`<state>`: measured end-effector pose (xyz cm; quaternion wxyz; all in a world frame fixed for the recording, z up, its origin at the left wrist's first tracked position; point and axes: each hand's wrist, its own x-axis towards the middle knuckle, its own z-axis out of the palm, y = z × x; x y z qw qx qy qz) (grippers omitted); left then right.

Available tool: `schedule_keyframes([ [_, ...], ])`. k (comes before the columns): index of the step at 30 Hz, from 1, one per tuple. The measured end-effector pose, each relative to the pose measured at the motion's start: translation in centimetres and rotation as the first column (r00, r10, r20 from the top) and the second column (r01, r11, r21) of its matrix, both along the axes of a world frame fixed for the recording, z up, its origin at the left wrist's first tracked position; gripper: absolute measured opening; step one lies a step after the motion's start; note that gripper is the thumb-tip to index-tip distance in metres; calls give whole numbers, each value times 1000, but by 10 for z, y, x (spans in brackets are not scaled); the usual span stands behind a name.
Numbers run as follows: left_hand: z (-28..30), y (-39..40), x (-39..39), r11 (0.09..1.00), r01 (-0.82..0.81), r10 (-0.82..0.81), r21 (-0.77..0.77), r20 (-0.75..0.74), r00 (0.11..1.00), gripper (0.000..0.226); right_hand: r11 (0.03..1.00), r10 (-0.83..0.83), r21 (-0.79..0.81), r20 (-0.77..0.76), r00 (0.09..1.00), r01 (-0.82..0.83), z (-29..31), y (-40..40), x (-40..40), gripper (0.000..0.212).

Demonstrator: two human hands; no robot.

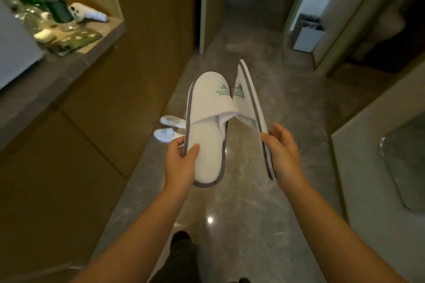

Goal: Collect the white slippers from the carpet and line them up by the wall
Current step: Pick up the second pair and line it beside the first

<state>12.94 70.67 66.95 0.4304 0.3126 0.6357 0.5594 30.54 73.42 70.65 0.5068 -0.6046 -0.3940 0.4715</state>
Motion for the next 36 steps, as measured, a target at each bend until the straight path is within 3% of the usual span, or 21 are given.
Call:
schedule_keyframes([
  [6, 2, 145, 22, 992, 124, -125, -21, -24, 992, 23, 993, -116, -2, 33, 993, 116, 3, 118, 34, 46],
  [10, -18, 232, 44, 995, 91, -92, -31, -24, 995, 19, 993, -106, -38, 32, 994, 107, -18, 206, 64, 44],
  [18, -43, 414, 102, 980, -166, 165, -106, -19, 986, 27, 988, 140, -74, 102, 985, -133, -35, 434, 111, 43],
  [23, -57, 493, 107, 939, -288, 275, -186, -93, 957, 16, 950, 283, -164, 89, 955, -266, -53, 537, 108, 37],
  [27, -84, 557, 92, 866, -401, 385, -298, -114, 916, 26, 881, 442, -230, 88, 893, -413, -86, 623, 79, 29],
  [33, -145, 659, 36, 754, -510, 523, -415, -90, 847, 30, 761, 589, -333, -3, 808, -556, -149, 756, -5, 38],
  [36, -170, 700, 5, 697, -541, 560, -470, -114, 820, 29, 701, 676, -354, 51, 736, -619, -182, 810, -44, 40],
])
